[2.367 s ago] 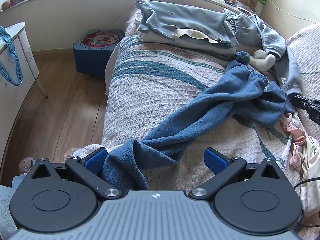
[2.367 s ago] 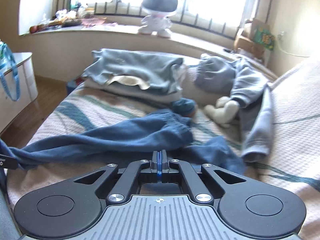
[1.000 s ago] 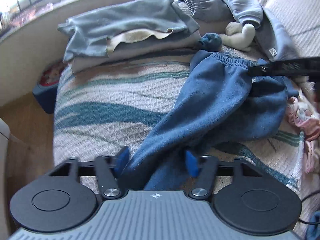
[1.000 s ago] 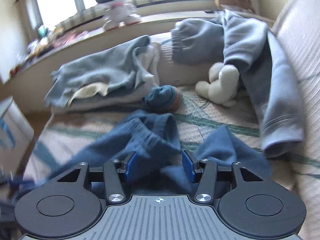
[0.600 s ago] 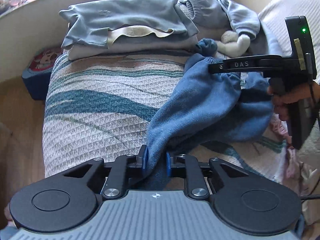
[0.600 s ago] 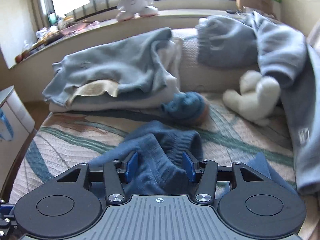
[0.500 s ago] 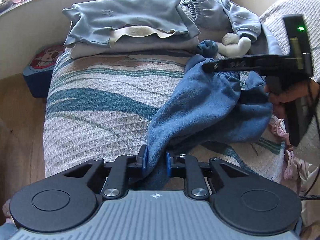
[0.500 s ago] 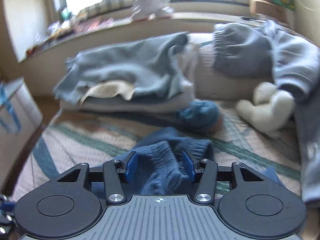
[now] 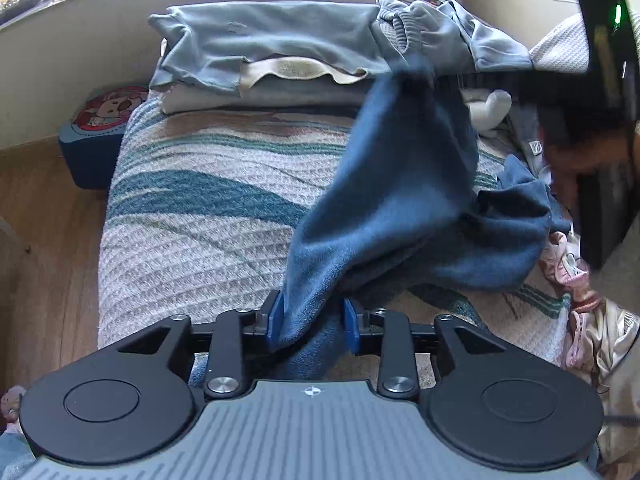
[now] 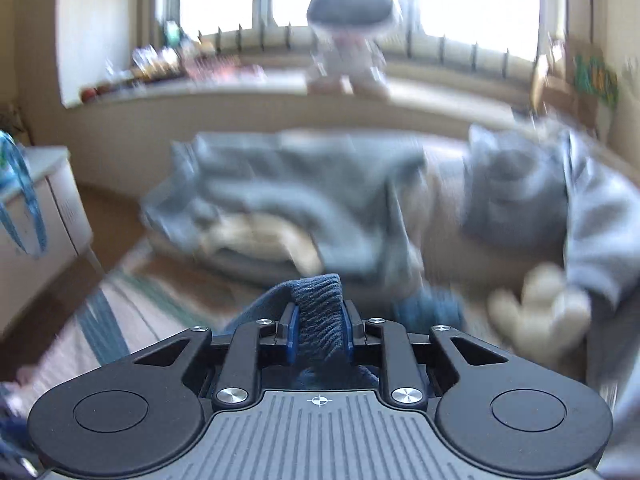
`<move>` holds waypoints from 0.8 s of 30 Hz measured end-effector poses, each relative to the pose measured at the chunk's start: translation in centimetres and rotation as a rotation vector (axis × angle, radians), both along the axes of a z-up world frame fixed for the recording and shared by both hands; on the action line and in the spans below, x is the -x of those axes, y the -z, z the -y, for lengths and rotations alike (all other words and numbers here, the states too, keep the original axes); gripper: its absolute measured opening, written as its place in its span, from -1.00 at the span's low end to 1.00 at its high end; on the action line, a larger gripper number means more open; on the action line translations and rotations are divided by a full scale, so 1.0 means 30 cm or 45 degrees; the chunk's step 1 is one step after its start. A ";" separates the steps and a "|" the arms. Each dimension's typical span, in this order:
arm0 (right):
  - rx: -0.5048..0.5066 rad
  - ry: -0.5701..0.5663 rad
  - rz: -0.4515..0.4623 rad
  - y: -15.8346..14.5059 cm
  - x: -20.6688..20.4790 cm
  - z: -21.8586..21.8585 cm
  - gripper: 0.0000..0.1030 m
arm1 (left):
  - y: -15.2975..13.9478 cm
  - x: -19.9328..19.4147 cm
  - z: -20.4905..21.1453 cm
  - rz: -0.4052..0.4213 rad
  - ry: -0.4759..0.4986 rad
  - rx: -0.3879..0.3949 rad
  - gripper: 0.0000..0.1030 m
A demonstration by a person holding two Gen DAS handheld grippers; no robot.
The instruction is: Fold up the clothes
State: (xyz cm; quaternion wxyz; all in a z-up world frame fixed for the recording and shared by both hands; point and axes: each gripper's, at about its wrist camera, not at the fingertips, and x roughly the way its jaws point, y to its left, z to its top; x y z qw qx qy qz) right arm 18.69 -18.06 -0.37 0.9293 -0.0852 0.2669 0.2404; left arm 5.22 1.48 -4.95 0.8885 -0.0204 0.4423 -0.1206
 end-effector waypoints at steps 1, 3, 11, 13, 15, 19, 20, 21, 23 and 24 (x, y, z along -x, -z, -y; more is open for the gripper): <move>-0.027 -0.030 0.040 -0.040 -0.005 -0.026 -0.58 | -0.009 0.001 -0.006 0.012 -0.008 -0.005 -0.31; -0.065 -0.105 0.122 -0.117 -0.019 -0.092 -0.58 | -0.037 0.001 -0.030 0.048 -0.043 -0.017 -0.24; -0.001 -0.248 0.130 -0.126 -0.197 -0.427 -0.52 | -0.077 -0.019 -0.188 0.073 -0.247 -0.069 -0.01; 0.019 -0.223 0.076 -0.062 -0.215 -0.467 -0.43 | -0.056 -0.024 -0.223 0.020 -0.283 -0.061 -0.01; 0.015 -0.209 0.030 -0.008 -0.214 -0.480 -0.33 | -0.048 -0.019 -0.245 0.001 -0.295 -0.048 -0.01; 0.034 -0.196 0.006 0.021 -0.171 -0.433 -0.02 | -0.053 -0.006 -0.250 0.006 -0.280 -0.052 0.10; 0.030 -0.184 0.003 0.017 -0.160 -0.407 -0.01 | -0.055 -0.001 -0.247 0.009 -0.273 -0.051 0.13; 0.028 -0.168 -0.001 0.015 -0.150 -0.375 -0.01 | -0.056 0.003 -0.241 0.012 -0.268 -0.052 0.14; 0.027 -0.134 -0.007 0.013 -0.129 -0.309 -0.01 | -0.058 0.011 -0.225 0.017 -0.258 -0.058 0.19; 0.027 -0.117 -0.010 0.012 -0.119 -0.276 -0.01 | -0.060 0.014 -0.215 0.018 -0.255 -0.062 0.22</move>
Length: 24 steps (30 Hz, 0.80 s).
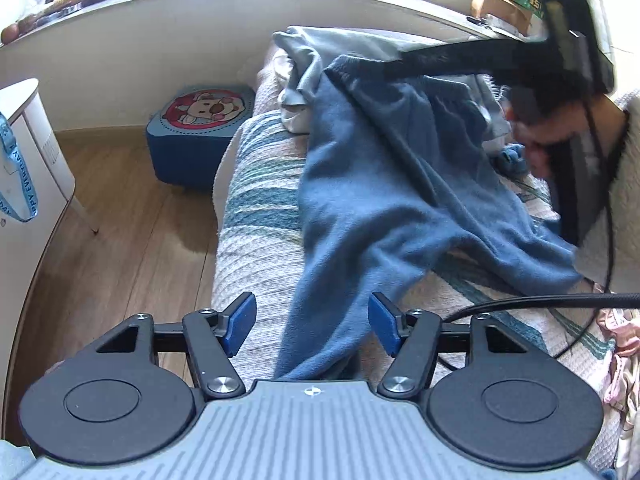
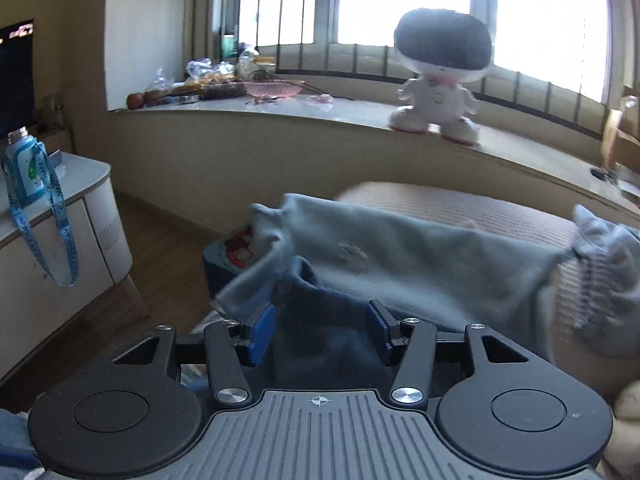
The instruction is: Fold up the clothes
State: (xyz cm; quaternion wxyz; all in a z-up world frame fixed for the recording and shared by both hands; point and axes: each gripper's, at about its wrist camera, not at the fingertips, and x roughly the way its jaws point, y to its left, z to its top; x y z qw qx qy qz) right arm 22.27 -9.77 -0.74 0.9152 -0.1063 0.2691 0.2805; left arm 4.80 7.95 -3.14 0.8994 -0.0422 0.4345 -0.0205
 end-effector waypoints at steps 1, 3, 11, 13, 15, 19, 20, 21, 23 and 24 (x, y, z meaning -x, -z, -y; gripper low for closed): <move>0.000 0.017 -0.003 -0.001 0.010 0.033 -0.01 | -0.003 0.004 0.010 0.002 0.001 -0.003 0.23; 0.011 0.046 -0.004 -0.002 0.034 0.098 -0.01 | -0.011 0.015 0.029 0.015 0.006 -0.008 0.25; 0.094 0.113 -0.025 0.007 0.191 0.325 0.18 | -0.049 0.046 0.076 0.055 0.015 -0.035 0.41; 0.141 0.099 -0.029 0.021 0.246 0.360 0.28 | -0.050 0.052 0.087 0.055 0.026 -0.030 0.47; 0.168 0.092 -0.065 0.044 0.291 0.390 0.41 | -0.045 0.055 0.094 0.042 0.034 -0.012 0.50; 0.199 0.103 -0.153 0.108 0.337 0.422 0.46 | -0.030 0.056 0.118 0.015 0.056 -0.021 0.50; 0.204 0.113 -0.168 0.125 0.338 0.424 0.46 | -0.027 0.058 0.124 0.012 0.064 -0.025 0.51; 0.201 0.120 -0.188 0.141 0.335 0.425 0.46 | -0.025 0.060 0.127 0.010 0.071 -0.029 0.51; 0.190 0.131 -0.233 0.171 0.328 0.425 0.46 | -0.021 0.065 0.128 0.005 0.072 -0.034 0.56; 0.194 0.142 -0.258 0.187 0.319 0.422 0.46 | -0.019 0.066 0.127 0.000 0.070 -0.035 0.57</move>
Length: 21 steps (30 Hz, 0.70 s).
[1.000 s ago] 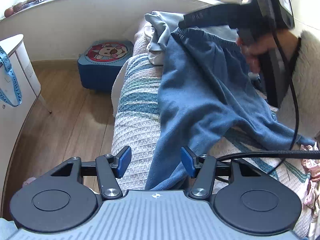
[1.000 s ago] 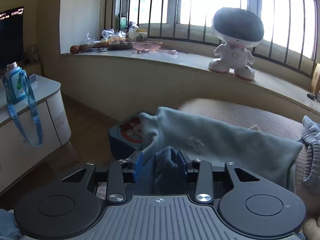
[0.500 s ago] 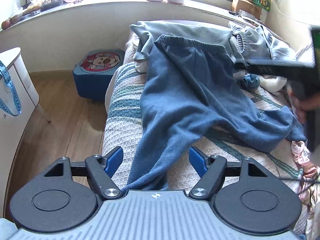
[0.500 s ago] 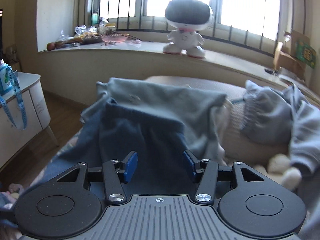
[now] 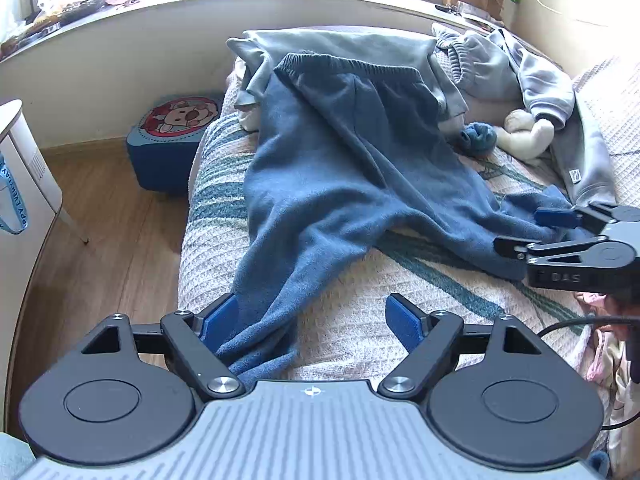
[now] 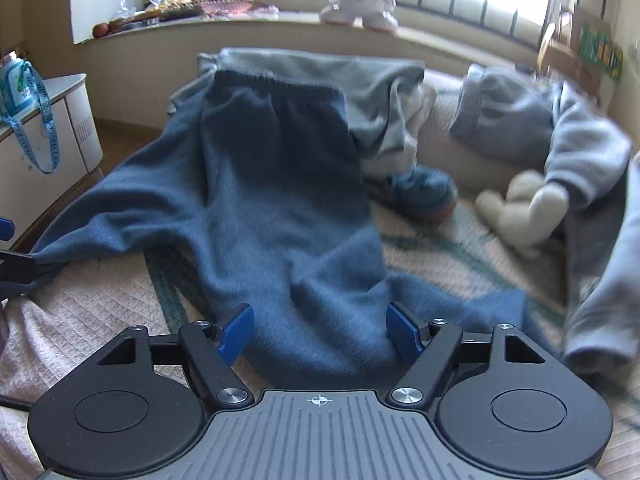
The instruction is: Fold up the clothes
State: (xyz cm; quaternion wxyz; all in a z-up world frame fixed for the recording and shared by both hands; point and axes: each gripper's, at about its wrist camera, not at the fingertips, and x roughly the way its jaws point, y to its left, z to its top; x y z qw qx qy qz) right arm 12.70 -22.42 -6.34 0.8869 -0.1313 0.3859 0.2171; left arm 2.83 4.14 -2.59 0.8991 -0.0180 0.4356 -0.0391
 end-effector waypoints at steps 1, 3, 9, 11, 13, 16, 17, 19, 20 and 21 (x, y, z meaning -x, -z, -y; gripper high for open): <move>-0.002 0.015 -0.016 0.014 -0.006 -0.004 0.46 | 0.003 0.000 -0.002 -0.006 -0.004 -0.001 0.57; -0.011 0.047 -0.044 0.039 -0.017 -0.011 0.46 | 0.008 0.001 -0.004 -0.018 -0.007 -0.003 0.57; -0.072 0.084 -0.076 0.077 -0.029 -0.002 0.38 | 0.025 0.000 0.000 -0.043 0.006 -0.008 0.58; -0.084 0.085 -0.084 0.078 -0.031 0.001 0.07 | 0.027 -0.001 0.002 -0.042 0.011 -0.008 0.58; -0.082 0.072 -0.086 0.077 -0.029 -0.003 -0.18 | 0.028 0.001 0.002 -0.042 0.012 -0.005 0.58; -0.073 0.043 -0.083 0.063 -0.016 -0.017 -0.54 | 0.026 0.005 0.000 -0.038 0.008 -0.002 0.58; -0.073 0.038 -0.083 0.055 -0.012 -0.022 -0.70 | 0.024 0.006 -0.001 -0.035 0.007 -0.001 0.58; -0.088 0.024 -0.077 0.032 0.002 -0.027 -0.83 | 0.021 0.009 -0.004 -0.032 0.004 0.002 0.58; -0.094 0.014 -0.072 0.018 0.010 -0.028 -0.85 | 0.020 0.011 -0.006 -0.030 0.002 0.004 0.58; -0.106 0.003 -0.069 0.003 0.020 -0.029 -0.85 | 0.019 0.012 -0.007 -0.029 0.000 0.006 0.58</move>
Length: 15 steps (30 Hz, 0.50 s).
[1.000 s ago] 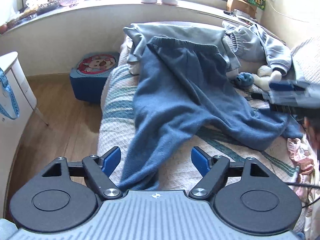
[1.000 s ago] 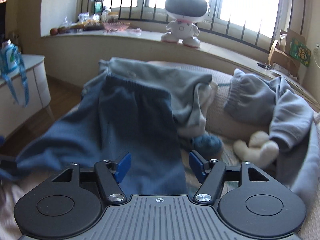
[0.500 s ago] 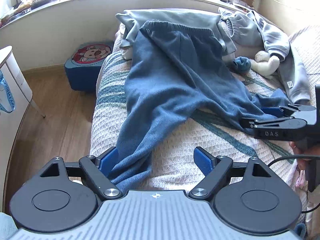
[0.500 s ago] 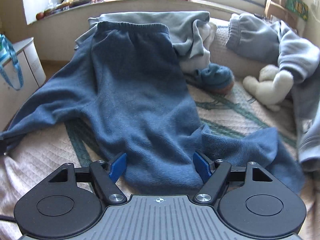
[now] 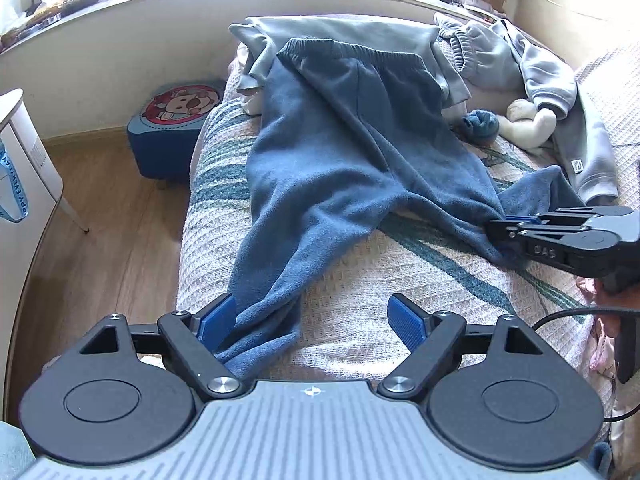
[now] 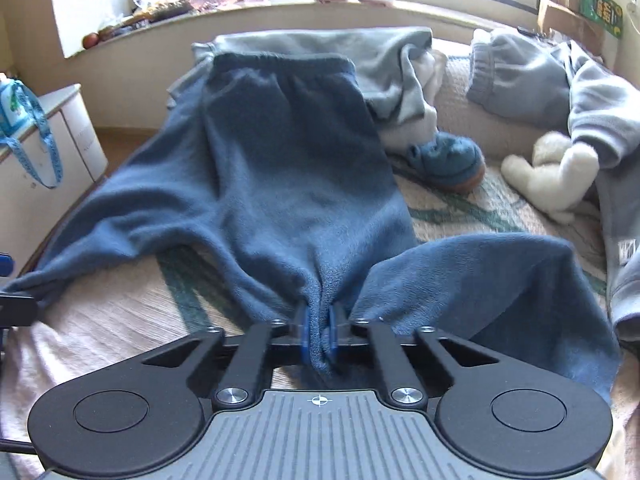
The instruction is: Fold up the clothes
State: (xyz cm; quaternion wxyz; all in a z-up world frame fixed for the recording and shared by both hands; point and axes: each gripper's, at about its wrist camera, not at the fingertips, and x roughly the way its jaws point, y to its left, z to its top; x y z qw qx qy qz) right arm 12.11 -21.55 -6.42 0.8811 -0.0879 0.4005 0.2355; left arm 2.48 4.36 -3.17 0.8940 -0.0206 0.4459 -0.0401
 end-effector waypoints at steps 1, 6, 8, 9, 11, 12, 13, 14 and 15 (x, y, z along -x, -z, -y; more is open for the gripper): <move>-0.009 -0.011 0.001 -0.017 0.011 0.001 -0.86 | -0.001 0.001 -0.001 0.001 -0.001 0.002 0.58; -0.087 -0.077 -0.031 -0.113 0.080 0.010 -0.87 | -0.006 0.006 -0.004 0.009 -0.003 0.010 0.58; -0.112 -0.116 -0.045 -0.147 0.124 0.006 -0.87 | -0.007 0.008 -0.004 0.010 -0.005 0.011 0.58; -0.127 -0.139 -0.055 -0.161 0.148 0.002 -0.87 | -0.008 0.008 -0.004 0.011 -0.006 0.012 0.58; -0.149 -0.185 -0.078 -0.181 0.197 -0.007 -0.87 | -0.008 0.010 -0.002 0.011 -0.005 0.013 0.58; -0.157 -0.208 -0.099 -0.182 0.219 -0.014 -0.87 | -0.007 0.012 0.000 0.011 -0.002 0.013 0.59; -0.166 -0.232 -0.120 -0.183 0.241 -0.022 -0.87 | -0.007 0.013 0.003 0.012 0.001 0.014 0.59; -0.170 -0.248 -0.145 -0.176 0.257 -0.030 -0.87 | -0.007 0.015 0.006 0.013 0.005 0.014 0.59; -0.172 -0.263 -0.171 -0.166 0.272 -0.037 -0.87 | -0.007 0.017 0.008 0.013 0.008 0.015 0.59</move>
